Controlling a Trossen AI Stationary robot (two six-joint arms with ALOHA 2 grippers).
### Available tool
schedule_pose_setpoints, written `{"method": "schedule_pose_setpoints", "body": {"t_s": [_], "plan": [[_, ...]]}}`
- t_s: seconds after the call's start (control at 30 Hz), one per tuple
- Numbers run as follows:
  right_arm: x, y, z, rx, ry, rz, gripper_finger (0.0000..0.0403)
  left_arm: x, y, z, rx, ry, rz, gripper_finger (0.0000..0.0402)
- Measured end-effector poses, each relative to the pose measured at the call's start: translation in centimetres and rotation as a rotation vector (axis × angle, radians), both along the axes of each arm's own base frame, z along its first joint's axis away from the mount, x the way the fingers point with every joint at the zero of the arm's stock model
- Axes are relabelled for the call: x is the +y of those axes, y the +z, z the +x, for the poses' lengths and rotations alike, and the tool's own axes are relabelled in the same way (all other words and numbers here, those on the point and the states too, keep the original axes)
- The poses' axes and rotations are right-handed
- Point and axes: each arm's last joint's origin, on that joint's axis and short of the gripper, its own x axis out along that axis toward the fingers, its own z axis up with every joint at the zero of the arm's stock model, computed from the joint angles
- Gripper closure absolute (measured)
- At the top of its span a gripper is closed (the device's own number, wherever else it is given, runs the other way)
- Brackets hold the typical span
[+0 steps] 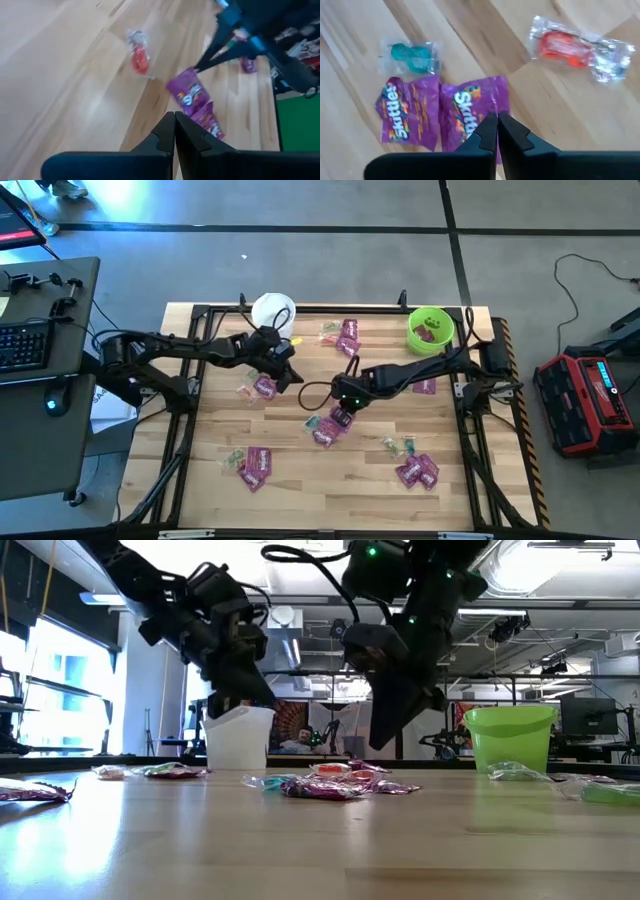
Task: Sort candy by brand, put in halloween buckets
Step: Put the violet candy into the green bucket
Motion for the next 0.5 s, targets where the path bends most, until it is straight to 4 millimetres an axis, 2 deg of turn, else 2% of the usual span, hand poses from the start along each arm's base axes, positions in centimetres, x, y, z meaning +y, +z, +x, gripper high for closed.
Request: {"method": "schedule_pose_setpoints", "body": {"t_s": [0.23, 0.5], "plan": [[0.4, -0.9, -0.6, 0.031, -0.006, 0.019, 0.0403, -0.1, -2.3, 0.6, 0.09, 0.018, -0.078, 0.0378], [2.2, -1.1, -1.2, 0.076, 0.106, 0.005, 0.0403, -0.8, -4.3, 1.9, 0.107, 0.026, -0.154, 0.0333]]}}
